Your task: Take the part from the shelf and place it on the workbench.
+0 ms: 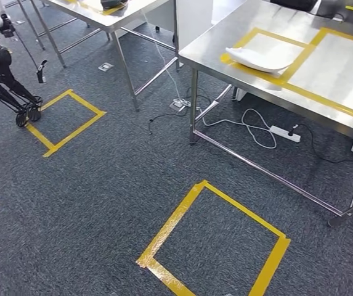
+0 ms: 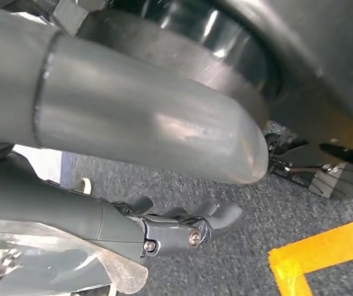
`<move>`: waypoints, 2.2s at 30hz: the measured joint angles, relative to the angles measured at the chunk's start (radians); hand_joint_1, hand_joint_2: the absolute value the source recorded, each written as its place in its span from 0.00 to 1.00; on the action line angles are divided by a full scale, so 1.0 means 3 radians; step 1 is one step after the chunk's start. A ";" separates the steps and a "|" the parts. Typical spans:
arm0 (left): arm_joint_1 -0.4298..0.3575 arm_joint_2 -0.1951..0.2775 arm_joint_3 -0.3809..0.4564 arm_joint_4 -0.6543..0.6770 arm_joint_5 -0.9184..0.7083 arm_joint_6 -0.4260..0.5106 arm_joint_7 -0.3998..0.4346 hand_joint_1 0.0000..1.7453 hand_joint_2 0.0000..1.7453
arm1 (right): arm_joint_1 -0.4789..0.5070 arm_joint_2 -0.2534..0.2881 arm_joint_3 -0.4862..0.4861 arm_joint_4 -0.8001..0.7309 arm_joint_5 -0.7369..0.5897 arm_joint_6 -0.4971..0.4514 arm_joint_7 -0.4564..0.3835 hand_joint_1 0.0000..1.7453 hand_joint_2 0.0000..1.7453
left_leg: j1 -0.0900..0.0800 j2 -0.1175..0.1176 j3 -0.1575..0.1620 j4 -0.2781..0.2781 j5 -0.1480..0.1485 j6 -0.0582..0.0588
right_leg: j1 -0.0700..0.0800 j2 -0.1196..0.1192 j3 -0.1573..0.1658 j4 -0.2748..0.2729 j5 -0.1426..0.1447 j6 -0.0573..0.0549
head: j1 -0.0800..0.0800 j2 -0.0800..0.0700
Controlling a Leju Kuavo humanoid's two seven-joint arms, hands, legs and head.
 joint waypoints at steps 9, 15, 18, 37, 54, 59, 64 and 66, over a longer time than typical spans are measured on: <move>0.0020 0.0026 0.0000 0.0004 -0.0021 0.0009 0.0000 0.00 0.00 | -0.0025 0.0000 0.0000 -0.0003 0.0003 0.0020 -0.0018 0.00 0.00 | -0.0042 0.0175 0.0410 -0.0863 0.0291 0.0171 | 0.0021 -0.0103 0.0020 0.0089 -0.0144 0.0139 | 0.0015 0.0000; 0.0010 0.0026 -0.0014 0.0006 -0.0071 -0.0013 0.0007 0.00 0.00 | 0.0000 0.0000 0.0000 -0.0003 0.0008 0.0018 -0.0029 0.00 0.00 | -0.0049 -0.0107 0.0396 -0.0860 0.0312 0.0222 | 0.0018 0.0201 -0.0422 0.0929 -0.0421 0.0135 | 0.0033 0.0000; 0.0010 0.0024 -0.0026 0.0007 -0.0083 -0.0006 0.0010 0.00 0.00 | 0.0001 0.0000 0.0001 -0.0002 0.0010 0.0018 -0.0033 0.00 0.00 | -0.0052 -0.0249 0.0387 -0.0833 0.0310 0.0212 | 0.0004 0.0380 -0.0186 0.0318 -0.0072 0.0111 | 0.0032 0.0000; 0.0007 0.0012 -0.0036 0.0012 -0.0066 0.0011 0.0060 0.00 0.00 | -0.0022 -0.0004 0.0001 -0.0001 0.0061 0.0004 -0.0038 0.00 0.00 | -0.0036 0.0204 0.0376 -0.0782 0.0240 0.0105 | 0.0031 -0.0206 0.0052 0.0020 -0.0110 0.0129 | 0.0014 0.0000; -0.0006 0.0023 -0.0034 0.0018 -0.0050 -0.0003 0.0050 0.00 0.00 | -0.0033 -0.0006 0.0001 -0.0001 0.0085 0.0006 -0.0024 0.00 0.00 | -0.0025 -0.0383 0.0350 -0.0769 0.0246 0.0109 | 0.0008 0.0368 -0.0117 0.0061 0.0034 0.0054 | 0.0033 0.0000; -0.0015 0.0021 -0.0015 0.0018 0.0019 -0.0044 0.0050 0.00 0.00 | -0.0013 -0.0008 0.0001 -0.0001 0.0086 -0.0002 -0.0018 0.00 0.00 | -0.0009 -0.0041 -0.0024 0.0037 -0.0157 0.0037 | 0.0017 0.0105 -0.0080 0.0026 0.0026 0.0000 | 0.0022 0.0000; 0.0002 0.0020 0.0012 0.0018 -0.0007 -0.0075 0.0070 0.00 0.00 | -0.0012 -0.0008 0.0001 -0.0001 0.0105 0.0007 -0.0019 0.00 0.00 | 0.0015 0.0192 0.0309 -0.0590 0.0202 0.0020 | 0.0027 -0.0117 -0.0030 0.0033 -0.0026 0.0047 | 0.0020 0.0000; -0.0008 0.0020 0.0019 0.0018 -0.0012 -0.0072 0.0079 0.00 0.00 | -0.0018 -0.0008 0.0001 -0.0001 0.0120 0.0011 -0.0019 0.00 0.00 | -0.0013 0.0293 0.0398 -0.0782 0.0227 0.0057 | 0.0043 -0.0188 -0.0012 0.0035 -0.0050 0.0085 | 0.0028 0.0000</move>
